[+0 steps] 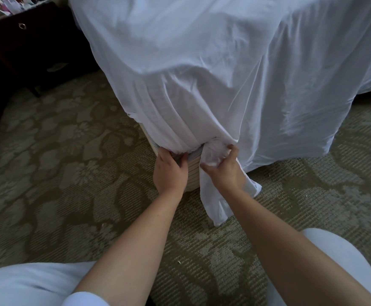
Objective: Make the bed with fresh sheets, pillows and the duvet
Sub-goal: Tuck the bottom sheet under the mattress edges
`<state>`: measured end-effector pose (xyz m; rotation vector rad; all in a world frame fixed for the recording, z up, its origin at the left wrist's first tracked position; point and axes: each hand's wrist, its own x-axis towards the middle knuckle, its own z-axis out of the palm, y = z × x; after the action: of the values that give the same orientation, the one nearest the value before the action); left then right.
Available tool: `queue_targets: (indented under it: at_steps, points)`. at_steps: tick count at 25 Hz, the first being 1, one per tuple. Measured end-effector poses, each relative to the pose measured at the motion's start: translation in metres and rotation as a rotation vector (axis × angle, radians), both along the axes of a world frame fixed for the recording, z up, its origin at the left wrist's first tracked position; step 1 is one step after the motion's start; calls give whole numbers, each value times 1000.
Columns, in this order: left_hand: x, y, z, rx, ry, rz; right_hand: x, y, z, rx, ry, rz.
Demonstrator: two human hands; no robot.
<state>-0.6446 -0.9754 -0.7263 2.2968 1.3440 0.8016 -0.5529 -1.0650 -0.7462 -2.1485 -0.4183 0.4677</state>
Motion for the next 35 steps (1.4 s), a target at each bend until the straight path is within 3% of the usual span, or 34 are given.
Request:
queue_targets:
  at_steps: [6, 9, 13, 17, 19, 21, 23, 27, 31, 33, 35]
  points:
    - [0, 2, -2, -14, 1, -13, 10, 6, -12, -126, 261, -118]
    - [-2, 4, -2, -25, 4, -44, 13, 6, 6, 58, 314, -81]
    - [-10, 13, 1, -116, 22, -181, 16, 10, 51, 547, 546, -104]
    - [-34, 7, 1, -224, 72, -384, 17, 6, 63, 578, 687, -31]
    - [-43, -3, -1, -231, 1, -420, 16, 7, 63, 586, 759, -24]
    - [-43, -9, -4, -152, -4, -460, 16, 9, 66, 607, 817, -28]
    - [-37, -6, -4, -44, 142, -490, 14, 11, 67, 628, 851, -59]
    - [-30, 3, 24, 87, 274, -270, 17, 15, 63, 550, 768, -139]
    - [-27, 13, 46, 106, 17, -77, 26, 5, 63, 0, 261, 129]
    - [-23, 11, 47, 123, -66, -84, 24, 3, 58, -123, 170, 199]
    - [-24, 8, 42, 165, -96, -126, 24, 6, 51, -72, 242, 171]
